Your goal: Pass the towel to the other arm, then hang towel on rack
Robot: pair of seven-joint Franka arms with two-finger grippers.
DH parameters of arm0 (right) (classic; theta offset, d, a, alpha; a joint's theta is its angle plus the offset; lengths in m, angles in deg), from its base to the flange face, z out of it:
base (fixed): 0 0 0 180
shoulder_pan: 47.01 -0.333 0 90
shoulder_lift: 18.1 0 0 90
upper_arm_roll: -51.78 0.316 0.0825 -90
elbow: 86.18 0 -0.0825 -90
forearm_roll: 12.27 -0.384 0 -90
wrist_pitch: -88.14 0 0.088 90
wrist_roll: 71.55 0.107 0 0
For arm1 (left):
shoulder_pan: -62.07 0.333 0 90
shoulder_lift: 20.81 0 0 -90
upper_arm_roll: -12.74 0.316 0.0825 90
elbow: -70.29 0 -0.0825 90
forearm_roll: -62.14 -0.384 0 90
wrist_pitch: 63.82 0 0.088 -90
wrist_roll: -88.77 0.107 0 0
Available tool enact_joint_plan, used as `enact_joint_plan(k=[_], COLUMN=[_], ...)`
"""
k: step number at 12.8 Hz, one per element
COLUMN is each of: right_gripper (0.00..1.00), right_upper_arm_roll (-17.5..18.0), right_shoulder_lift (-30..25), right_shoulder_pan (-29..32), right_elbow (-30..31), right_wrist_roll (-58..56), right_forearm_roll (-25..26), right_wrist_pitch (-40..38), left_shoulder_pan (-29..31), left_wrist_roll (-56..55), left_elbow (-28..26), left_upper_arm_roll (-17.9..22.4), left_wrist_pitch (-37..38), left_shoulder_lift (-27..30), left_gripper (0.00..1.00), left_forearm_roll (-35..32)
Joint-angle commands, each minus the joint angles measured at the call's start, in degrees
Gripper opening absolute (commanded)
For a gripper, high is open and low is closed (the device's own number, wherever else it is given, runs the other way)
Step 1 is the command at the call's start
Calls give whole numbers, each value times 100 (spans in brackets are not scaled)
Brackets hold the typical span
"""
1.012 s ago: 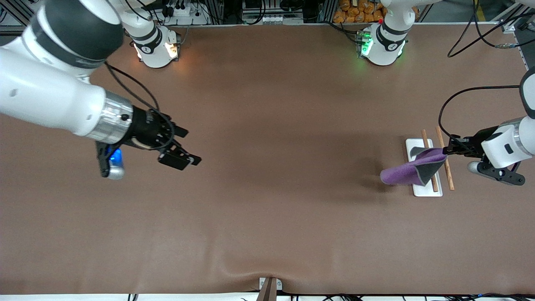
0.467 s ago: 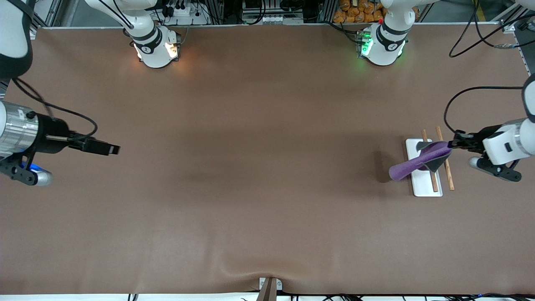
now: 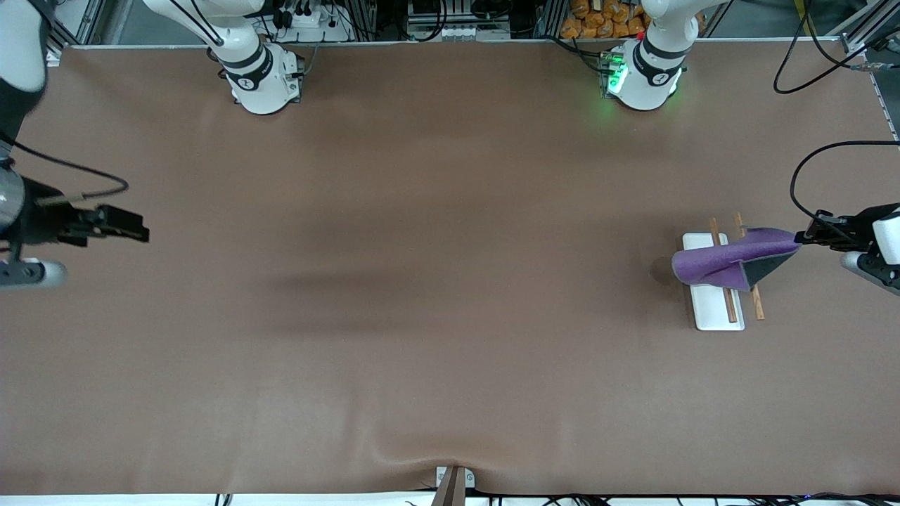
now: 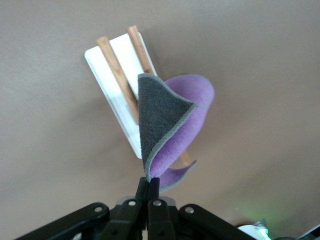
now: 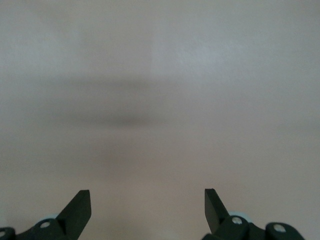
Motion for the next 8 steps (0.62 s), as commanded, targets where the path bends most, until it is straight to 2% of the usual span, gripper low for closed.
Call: enact_joint_plan(k=[1, 3, 4, 7, 8], right_gripper=[100, 100, 100, 100, 100], right_upper_arm_roll=[91, 91, 91, 91, 100], right_shoulder_lift=[-304, -391, -662, -1778, -1990], right_shoulder_pan=[75, 75, 75, 66, 66], right_elbow=[174, 514, 943, 2796, 3159], right_wrist_roll=[-247, -239, -248, -239, -239], right_forearm_roll=[389, 408, 408, 382, 373], right_wrist_pitch=[-76, 56, 309, 1477, 1707], left_shoulder_pan=[308, 483, 553, 773, 826], left_wrist_roll=[659, 870, 1071, 1407, 1416], left_elbow=[41, 41, 50, 59, 59], left_upper_arm_roll=[-65, -65, -65, -65, -65], left_wrist_pitch=[-240, -346, -451, -724, -742], left_shoulder_lift=[-237, -360, -456, -685, -755], left_gripper=[0, 0, 0, 0, 0], left_forearm_roll=[-75, -75, -66, -58, -75])
